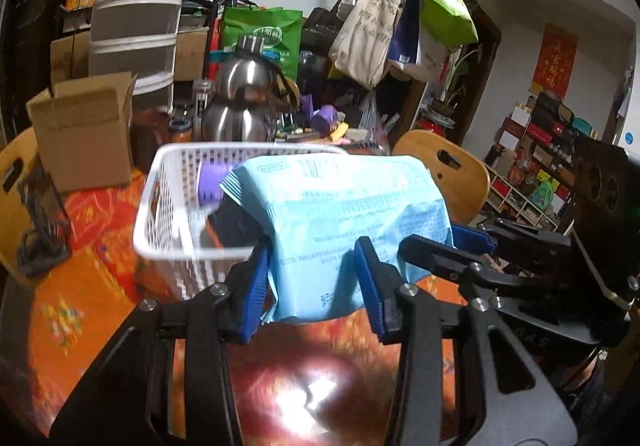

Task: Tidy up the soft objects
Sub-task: 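Lift the blue pack into the basket and open both tools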

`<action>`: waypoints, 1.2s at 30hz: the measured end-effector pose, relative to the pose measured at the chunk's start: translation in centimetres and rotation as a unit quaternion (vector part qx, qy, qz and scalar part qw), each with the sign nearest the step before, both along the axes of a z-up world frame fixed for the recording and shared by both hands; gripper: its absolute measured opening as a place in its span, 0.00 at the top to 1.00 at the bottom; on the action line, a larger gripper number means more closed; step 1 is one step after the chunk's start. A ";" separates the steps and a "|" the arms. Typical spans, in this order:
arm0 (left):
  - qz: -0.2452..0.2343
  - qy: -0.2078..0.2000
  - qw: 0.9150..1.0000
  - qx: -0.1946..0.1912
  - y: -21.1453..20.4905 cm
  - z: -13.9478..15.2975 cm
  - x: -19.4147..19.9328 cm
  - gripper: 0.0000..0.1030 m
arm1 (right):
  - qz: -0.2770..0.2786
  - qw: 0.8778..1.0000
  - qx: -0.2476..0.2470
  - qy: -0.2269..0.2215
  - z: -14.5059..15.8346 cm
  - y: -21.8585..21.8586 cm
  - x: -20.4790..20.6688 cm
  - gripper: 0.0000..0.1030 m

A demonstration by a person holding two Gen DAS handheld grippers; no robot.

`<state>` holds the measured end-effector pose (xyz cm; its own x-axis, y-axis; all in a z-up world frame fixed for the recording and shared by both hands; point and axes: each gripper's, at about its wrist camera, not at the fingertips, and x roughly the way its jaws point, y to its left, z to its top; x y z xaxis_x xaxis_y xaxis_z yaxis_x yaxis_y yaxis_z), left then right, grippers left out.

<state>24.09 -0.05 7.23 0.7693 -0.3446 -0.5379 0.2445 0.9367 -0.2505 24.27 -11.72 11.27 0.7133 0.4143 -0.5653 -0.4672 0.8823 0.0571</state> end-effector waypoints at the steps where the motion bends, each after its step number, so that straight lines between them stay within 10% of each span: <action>1: -0.001 -0.001 1.000 -0.001 0.1 0.9 0.8 0.62 | 0.001 1.000 0.002 0.001 0.5 0.0 0.5 0.72; 10: 0.005 -0.017 1.000 0.011 0.6 5.7 7.0 0.62 | -0.002 1.000 -0.002 -0.003 2.9 0.6 6.6 0.72; 23: 0.037 0.031 0.999 0.004 1.9 1.2 16.2 0.55 | -0.013 1.000 -0.016 0.010 -1.7 2.1 12.9 0.71; 36: 0.067 0.054 0.996 0.006 4.3 -2.8 17.5 0.20 | -0.046 0.997 -0.039 0.042 -4.3 0.5 13.4 0.25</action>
<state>41.62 4.25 4.42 0.7456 -0.2359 -0.6232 0.0890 0.9621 -0.2578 37.62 -11.22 6.92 0.6947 0.3024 -0.6526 -0.3808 0.9244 0.0230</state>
